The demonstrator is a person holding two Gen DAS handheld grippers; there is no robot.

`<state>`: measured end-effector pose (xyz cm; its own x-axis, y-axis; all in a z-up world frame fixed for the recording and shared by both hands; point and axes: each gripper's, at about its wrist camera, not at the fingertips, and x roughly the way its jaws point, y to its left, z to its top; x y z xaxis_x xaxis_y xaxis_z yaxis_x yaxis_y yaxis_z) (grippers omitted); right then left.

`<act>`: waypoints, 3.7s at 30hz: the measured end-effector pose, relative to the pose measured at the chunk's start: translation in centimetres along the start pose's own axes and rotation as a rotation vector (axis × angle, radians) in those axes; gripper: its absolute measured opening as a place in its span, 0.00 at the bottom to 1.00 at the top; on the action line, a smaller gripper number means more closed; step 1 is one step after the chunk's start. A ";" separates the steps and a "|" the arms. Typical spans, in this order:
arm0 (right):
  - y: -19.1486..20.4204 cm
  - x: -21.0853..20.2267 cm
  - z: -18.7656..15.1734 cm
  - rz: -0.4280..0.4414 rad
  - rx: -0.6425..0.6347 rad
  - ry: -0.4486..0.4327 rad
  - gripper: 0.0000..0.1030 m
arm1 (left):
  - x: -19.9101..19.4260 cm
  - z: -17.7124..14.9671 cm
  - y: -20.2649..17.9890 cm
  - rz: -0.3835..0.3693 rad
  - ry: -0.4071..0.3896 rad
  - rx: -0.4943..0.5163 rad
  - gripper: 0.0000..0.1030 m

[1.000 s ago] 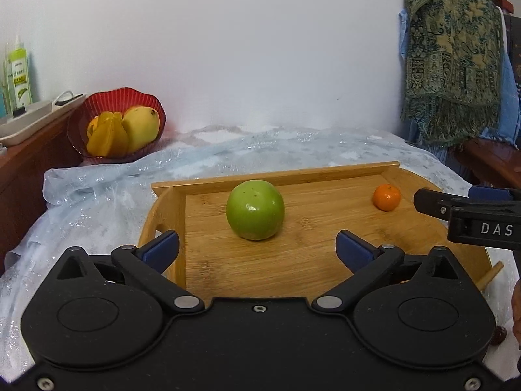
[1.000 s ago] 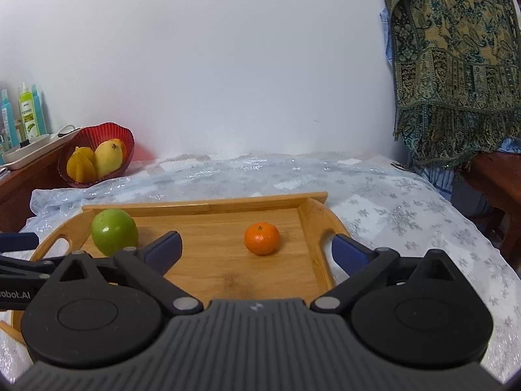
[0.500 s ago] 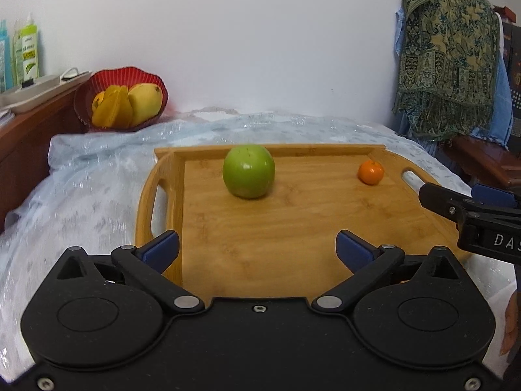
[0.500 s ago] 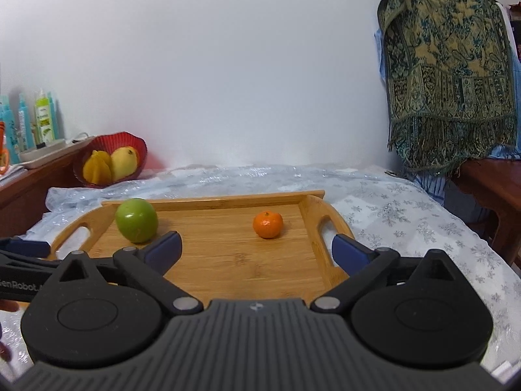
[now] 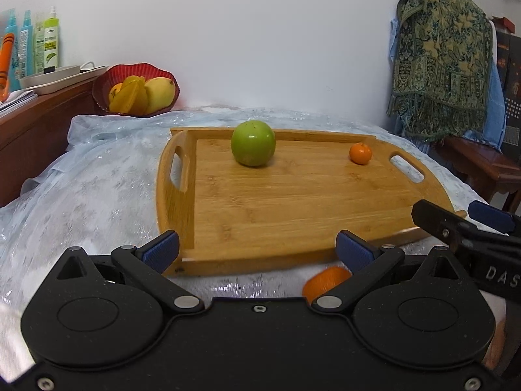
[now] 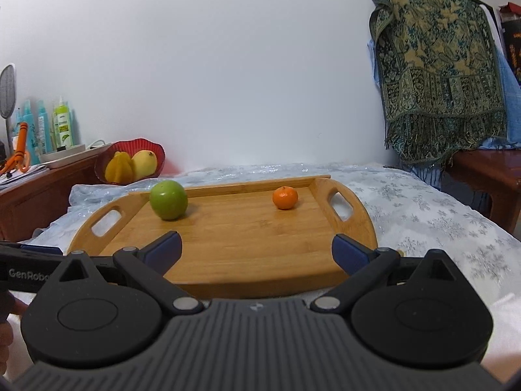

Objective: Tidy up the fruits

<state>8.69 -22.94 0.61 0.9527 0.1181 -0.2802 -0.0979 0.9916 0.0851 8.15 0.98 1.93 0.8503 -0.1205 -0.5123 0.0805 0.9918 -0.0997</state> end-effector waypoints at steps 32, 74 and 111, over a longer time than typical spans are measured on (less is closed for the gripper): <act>-1.0 -4.5 -4.0 0.069 -0.074 0.136 0.62 | -5.5 -5.0 -3.1 -0.050 0.090 -0.019 0.65; -0.6 -1.6 -4.6 0.066 0.019 0.210 0.43 | -3.8 -5.7 -4.0 -0.067 0.140 0.036 0.47; -0.6 -1.8 -0.6 0.095 0.038 0.168 0.42 | -3.1 -0.6 -1.4 -0.056 -0.037 -0.004 0.46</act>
<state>6.85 -23.71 0.52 0.8779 0.2214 -0.4246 -0.1709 0.9732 0.1542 5.07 -0.03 3.09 0.8632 -0.1741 -0.4739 0.1263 0.9833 -0.1312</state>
